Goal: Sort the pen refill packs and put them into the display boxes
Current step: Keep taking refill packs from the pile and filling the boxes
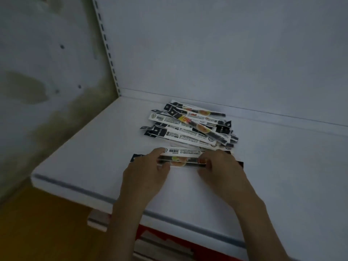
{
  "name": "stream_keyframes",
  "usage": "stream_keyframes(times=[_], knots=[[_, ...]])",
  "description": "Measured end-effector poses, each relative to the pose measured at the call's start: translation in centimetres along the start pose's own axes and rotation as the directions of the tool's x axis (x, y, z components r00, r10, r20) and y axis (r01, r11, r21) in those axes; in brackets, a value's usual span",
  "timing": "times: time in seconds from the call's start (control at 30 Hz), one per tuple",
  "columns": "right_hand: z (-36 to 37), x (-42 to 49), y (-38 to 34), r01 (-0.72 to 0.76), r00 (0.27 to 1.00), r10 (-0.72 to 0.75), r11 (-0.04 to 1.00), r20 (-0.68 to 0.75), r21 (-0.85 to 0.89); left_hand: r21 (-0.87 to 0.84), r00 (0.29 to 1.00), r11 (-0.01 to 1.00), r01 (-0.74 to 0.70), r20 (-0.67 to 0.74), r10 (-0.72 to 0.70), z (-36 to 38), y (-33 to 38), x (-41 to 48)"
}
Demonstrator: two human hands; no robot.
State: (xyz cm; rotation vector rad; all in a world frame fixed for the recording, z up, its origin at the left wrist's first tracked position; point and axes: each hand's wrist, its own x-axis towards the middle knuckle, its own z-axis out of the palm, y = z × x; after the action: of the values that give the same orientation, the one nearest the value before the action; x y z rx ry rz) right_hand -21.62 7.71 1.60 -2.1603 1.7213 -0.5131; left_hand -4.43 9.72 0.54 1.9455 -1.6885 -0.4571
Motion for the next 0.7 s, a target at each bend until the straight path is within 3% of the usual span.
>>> stream_keyframes(times=[0.2, 0.3, 0.4, 0.57, 0.63, 0.7], knots=[[2.3, -1.2, -3.8, -0.038, 0.996, 0.035, 0.999, -0.079, -0.039, -0.116, 0.994, 0.987, -0.111, -0.032, 0.108, -1.2, -2.2, 2.1], [3.5, -1.9, -6.0, -0.043, 0.996, 0.042, 0.999, -0.081, -0.007, -0.27, 0.99, 0.953, -0.136, -0.069, 0.121, -1.3, -3.0, 2.6], [4.3, -2.4, -7.1, -0.043, 0.992, 0.051, 0.996, -0.112, 0.073, -0.531, 0.995, 0.842, -0.098, -0.08, 0.066, -1.7, -3.3, 2.6], [5.2, -2.6, -8.6, -0.055, 0.99, 0.098, 0.93, -0.099, 0.363, -0.848, 0.995, 0.527, 0.056, 0.007, -0.095, -2.8, -3.7, 2.5], [5.4, -2.5, -9.2, -0.084, 0.985, 0.143, 0.883, -0.093, 0.462, -0.86, 0.996, 0.504, 0.078, 0.043, -0.08, -3.3, -4.3, 2.9], [5.6, -2.3, -9.3, -0.102, 0.976, 0.183, 0.863, -0.117, 0.495, -0.834, 0.998, 0.549, 0.05, 0.057, -0.004, -3.6, -5.1, 3.1]])
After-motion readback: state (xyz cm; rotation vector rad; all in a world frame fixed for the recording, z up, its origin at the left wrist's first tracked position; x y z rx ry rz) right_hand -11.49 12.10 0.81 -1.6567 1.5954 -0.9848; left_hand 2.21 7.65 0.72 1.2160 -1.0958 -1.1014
